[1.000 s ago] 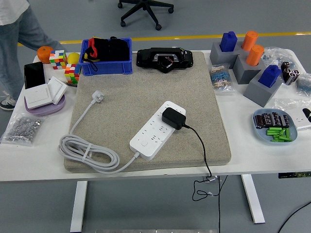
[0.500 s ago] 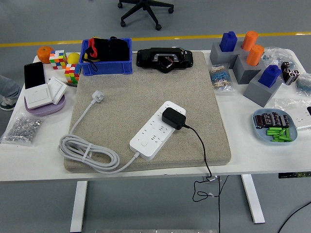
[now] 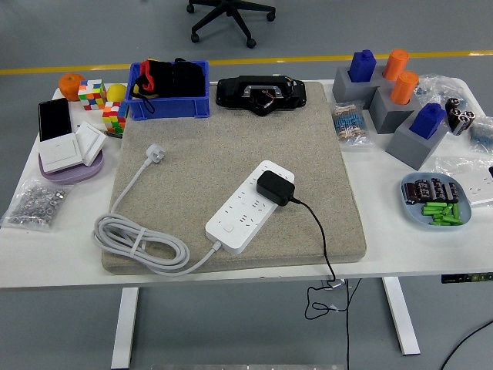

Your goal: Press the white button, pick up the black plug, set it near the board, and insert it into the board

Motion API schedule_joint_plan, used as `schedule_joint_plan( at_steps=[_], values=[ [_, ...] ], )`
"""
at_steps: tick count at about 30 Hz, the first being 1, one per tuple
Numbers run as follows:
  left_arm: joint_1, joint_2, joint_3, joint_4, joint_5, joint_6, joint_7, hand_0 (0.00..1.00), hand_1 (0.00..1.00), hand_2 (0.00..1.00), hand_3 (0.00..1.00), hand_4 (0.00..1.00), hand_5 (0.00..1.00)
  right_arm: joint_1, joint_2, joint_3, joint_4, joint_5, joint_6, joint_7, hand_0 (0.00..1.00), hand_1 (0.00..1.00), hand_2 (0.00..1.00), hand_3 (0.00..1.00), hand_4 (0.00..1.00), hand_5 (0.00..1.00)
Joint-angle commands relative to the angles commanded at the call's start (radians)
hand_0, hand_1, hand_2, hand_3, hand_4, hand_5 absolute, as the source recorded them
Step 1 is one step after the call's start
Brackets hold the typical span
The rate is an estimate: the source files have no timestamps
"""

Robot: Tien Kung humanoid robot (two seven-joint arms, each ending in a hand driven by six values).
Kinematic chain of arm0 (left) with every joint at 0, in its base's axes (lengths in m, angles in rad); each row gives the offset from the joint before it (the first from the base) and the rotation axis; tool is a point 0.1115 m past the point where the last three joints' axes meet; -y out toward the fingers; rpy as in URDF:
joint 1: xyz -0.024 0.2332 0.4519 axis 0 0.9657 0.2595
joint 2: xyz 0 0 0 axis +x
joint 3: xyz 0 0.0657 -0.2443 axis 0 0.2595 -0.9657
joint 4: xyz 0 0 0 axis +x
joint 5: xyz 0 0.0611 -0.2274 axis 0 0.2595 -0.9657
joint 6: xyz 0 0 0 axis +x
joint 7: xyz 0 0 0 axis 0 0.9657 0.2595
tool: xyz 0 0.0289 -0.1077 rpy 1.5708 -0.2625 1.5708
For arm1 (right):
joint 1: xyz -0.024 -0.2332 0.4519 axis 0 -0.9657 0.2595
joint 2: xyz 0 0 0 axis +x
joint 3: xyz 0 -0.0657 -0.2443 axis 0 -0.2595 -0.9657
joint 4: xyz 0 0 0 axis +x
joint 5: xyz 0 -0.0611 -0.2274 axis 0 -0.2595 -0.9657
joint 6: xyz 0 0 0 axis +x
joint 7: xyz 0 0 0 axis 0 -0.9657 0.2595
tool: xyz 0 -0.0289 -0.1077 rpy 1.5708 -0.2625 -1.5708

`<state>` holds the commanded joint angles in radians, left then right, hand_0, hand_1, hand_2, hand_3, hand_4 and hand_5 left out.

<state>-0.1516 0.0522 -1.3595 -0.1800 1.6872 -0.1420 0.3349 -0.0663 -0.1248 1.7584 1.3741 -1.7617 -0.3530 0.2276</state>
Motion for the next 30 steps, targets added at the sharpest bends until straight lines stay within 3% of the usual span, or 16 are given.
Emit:
schedule_joint_plan(
  at_steps=[17,18,23,24,28,29,30],
  values=[
    [0.007,0.002,-0.008,0.000,0.007,-0.002,0.001,0.696,0.668,0.646,0.648,0.558,0.176,-0.004,0.004,-0.022,-0.008,0.028,0.027,-0.019,0.815,0.781,0.724,0.734,0.998,0.421],
    [0.008,0.001,-0.009,0.000,0.008,-0.002,0.001,0.695,0.668,0.646,0.648,0.557,0.175,-0.004,0.004,-0.024,-0.008,0.027,0.032,-0.024,0.811,0.771,0.761,0.798,0.998,0.432],
    [0.010,0.001,-0.008,0.000,0.006,-0.003,0.001,0.695,0.668,0.646,0.648,0.557,0.175,-0.003,0.004,-0.037,0.002,0.067,0.011,0.032,0.811,0.771,0.761,0.798,0.998,0.432],
    [0.010,0.002,-0.007,0.000,0.005,-0.003,0.001,0.695,0.668,0.645,0.648,0.557,0.175,-0.004,0.003,-0.038,0.004,0.069,0.010,0.038,0.468,0.222,0.265,0.749,0.998,0.435],
    [0.013,0.002,-0.008,0.000,0.004,-0.004,0.000,0.695,0.668,0.645,0.648,0.557,0.175,-0.006,0.003,-0.034,0.002,0.061,0.021,0.029,0.468,0.222,0.265,0.749,0.998,0.435],
    [0.014,0.001,-0.008,0.000,0.004,-0.004,0.000,0.695,0.668,0.645,0.648,0.556,0.177,-0.006,0.003,-0.033,0.001,0.058,0.023,0.024,0.796,0.798,0.782,0.796,0.998,0.433],
    [0.014,0.001,-0.009,0.000,0.004,-0.004,0.000,0.695,0.668,0.645,0.648,0.556,0.177,-0.007,0.004,-0.032,0.000,0.055,0.025,0.018,0.796,0.798,0.782,0.796,0.998,0.433]
  ],
)
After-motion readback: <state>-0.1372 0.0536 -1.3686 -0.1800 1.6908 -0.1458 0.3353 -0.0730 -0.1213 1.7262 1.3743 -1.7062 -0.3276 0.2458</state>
